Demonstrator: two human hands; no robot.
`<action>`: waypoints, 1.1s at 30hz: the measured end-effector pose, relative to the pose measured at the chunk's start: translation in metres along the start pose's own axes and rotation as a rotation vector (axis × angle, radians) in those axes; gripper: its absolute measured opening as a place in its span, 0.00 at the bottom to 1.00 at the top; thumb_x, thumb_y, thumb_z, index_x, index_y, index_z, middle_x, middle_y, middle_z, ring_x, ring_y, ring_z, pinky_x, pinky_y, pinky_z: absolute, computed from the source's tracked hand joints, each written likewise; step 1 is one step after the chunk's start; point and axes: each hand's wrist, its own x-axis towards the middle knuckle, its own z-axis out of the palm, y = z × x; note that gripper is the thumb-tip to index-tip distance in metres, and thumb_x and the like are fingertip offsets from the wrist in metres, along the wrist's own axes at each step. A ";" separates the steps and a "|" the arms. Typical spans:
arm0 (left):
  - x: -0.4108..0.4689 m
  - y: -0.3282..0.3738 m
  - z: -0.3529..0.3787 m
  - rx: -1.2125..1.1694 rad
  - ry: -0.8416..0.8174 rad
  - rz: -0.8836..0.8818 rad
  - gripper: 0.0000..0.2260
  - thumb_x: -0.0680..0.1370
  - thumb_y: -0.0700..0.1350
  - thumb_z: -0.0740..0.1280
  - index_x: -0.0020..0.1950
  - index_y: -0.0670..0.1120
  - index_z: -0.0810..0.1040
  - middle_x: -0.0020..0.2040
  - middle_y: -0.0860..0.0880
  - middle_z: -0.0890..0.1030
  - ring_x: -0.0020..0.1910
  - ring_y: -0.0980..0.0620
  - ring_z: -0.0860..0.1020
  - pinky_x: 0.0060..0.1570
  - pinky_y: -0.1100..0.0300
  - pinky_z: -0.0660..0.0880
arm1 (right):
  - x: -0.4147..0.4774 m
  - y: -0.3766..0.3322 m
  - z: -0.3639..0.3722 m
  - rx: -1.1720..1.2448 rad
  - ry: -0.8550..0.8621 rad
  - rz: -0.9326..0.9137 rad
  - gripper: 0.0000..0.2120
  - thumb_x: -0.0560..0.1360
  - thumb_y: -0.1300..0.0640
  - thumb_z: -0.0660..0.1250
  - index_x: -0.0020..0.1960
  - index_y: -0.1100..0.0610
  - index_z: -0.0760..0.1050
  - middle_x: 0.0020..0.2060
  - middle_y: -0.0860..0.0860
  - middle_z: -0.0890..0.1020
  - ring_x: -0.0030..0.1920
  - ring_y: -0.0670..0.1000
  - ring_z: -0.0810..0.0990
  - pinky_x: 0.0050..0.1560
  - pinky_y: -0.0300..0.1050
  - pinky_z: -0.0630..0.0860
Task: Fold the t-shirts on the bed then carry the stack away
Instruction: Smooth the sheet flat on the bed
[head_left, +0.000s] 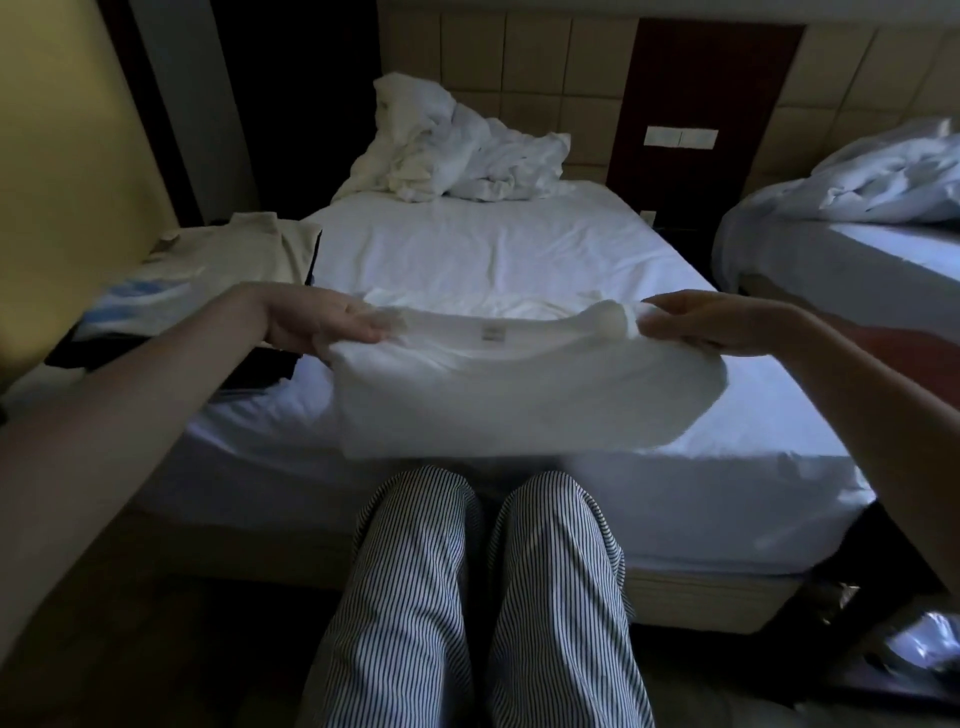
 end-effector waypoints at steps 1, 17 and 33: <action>0.011 -0.001 -0.008 -0.007 0.080 -0.020 0.11 0.73 0.50 0.72 0.53 0.48 0.82 0.50 0.45 0.82 0.50 0.51 0.80 0.48 0.59 0.79 | 0.010 0.004 -0.004 -0.036 0.038 0.011 0.31 0.65 0.34 0.70 0.53 0.59 0.77 0.46 0.54 0.82 0.46 0.51 0.81 0.44 0.42 0.79; 0.222 -0.027 -0.129 -0.109 0.901 0.021 0.10 0.72 0.45 0.74 0.44 0.41 0.77 0.40 0.42 0.76 0.40 0.48 0.74 0.41 0.57 0.69 | 0.250 0.070 -0.074 -0.257 0.511 0.127 0.15 0.77 0.52 0.64 0.48 0.65 0.79 0.41 0.57 0.79 0.41 0.54 0.77 0.40 0.43 0.70; 0.315 -0.059 -0.136 0.965 1.059 -0.245 0.16 0.78 0.53 0.61 0.59 0.43 0.75 0.58 0.40 0.78 0.59 0.40 0.74 0.57 0.51 0.67 | 0.352 0.140 -0.062 -0.872 0.543 0.156 0.14 0.78 0.47 0.60 0.58 0.53 0.74 0.61 0.55 0.75 0.61 0.57 0.71 0.60 0.48 0.60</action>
